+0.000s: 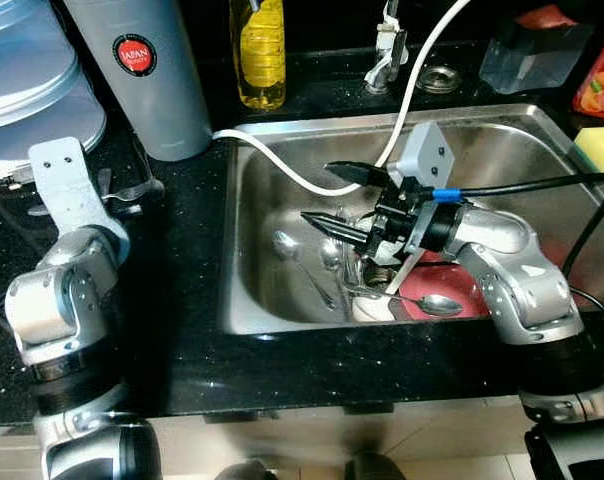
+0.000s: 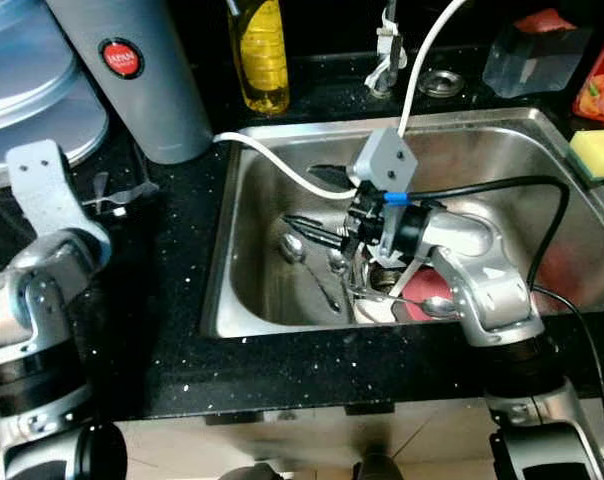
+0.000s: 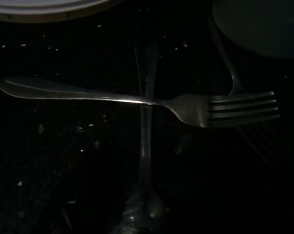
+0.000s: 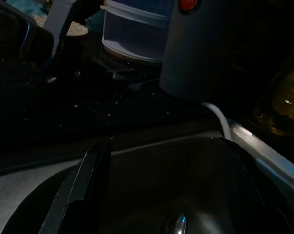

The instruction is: Kitchen organization

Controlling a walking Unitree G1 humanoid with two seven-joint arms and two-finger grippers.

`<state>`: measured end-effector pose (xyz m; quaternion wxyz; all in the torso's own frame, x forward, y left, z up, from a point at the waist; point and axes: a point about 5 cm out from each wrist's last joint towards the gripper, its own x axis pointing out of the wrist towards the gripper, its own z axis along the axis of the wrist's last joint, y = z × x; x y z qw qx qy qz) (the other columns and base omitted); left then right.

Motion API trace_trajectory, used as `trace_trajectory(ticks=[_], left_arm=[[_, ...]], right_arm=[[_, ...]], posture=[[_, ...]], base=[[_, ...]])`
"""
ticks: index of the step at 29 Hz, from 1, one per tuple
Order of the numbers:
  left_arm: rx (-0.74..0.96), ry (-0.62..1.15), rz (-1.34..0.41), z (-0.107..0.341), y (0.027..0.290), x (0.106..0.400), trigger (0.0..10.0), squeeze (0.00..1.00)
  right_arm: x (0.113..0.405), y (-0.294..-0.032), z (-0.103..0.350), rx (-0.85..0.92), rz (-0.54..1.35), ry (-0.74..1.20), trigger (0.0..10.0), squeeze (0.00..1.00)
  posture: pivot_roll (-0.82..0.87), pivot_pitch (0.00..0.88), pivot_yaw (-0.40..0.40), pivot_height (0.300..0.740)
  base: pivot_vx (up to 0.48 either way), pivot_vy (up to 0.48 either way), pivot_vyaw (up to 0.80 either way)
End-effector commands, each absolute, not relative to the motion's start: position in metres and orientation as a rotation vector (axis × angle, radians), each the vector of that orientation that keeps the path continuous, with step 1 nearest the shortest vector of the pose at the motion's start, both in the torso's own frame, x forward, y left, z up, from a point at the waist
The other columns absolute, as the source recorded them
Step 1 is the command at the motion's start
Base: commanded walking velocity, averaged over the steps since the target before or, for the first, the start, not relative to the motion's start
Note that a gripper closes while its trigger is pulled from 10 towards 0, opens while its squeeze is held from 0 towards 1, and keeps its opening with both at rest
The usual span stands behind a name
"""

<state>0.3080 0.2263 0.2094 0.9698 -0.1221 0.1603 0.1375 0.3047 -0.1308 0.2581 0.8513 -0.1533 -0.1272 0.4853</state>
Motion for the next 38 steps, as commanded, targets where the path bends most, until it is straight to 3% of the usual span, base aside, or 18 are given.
trace_trajectory(ticks=[1, 2, 3, 4, 18, 23, 38], left_arm=[[-0.267, 0.447, 0.311, 0.184, 0.231, 0.304, 4.0, 0.00], [-0.267, 0.447, 0.311, 0.184, 0.231, 0.304, 4.0, 0.00], [-0.266, 0.461, 0.322, 0.180, 0.232, 0.302, 2.5, 0.00], [-0.255, 0.471, 0.334, 0.177, 0.233, 0.300, 0.0, 0.00], [-0.342, 0.449, 0.361, 0.177, 0.231, 0.299, 0.0, 0.00], [-0.167, 0.348, 0.359, 0.197, 0.228, 0.303, 0.0, 0.00], [-0.017, 0.074, 0.086, 0.252, 0.179, 0.307, 0.0, 0.00]], right_arm=[[0.303, -0.128, 0.261, -0.311, 1.033, -0.292, 10.0, 0.00], [0.303, -0.128, 0.261, -0.311, 1.033, -0.292, 10.0, 0.00], [0.303, -0.129, 0.262, -0.310, 1.029, -0.294, 10.0, 0.00], [0.303, -0.130, 0.262, -0.310, 1.025, -0.295, 10.0, 0.00], [0.305, -0.132, 0.264, -0.305, 1.011, -0.306, 10.0, 0.00], [0.306, -0.133, 0.266, -0.307, 1.002, -0.312, 10.0, 0.00], [0.307, -0.132, 0.268, -0.307, 0.997, -0.323, 10.0, 0.00]], posture=[[-0.01, 0.097, 0.100, 0.740], [-0.01, 0.097, 0.100, 0.740], [-0.01, 0.097, 0.100, 0.740], [-0.01, 0.098, 0.099, 0.740], [-0.01, 0.091, 0.093, 0.740], [-0.02, 0.086, 0.091, 0.740], [-0.02, 0.081, 0.090, 0.740]], base=[[0.000, 0.000, 0.00], [0.000, 0.000, 0.00], [0.000, 0.000, 0.00], [0.000, 0.000, 0.00], [0.000, 0.000, 0.00], [0.000, 0.000, 0.00], [0.000, 0.000, 0.00]])
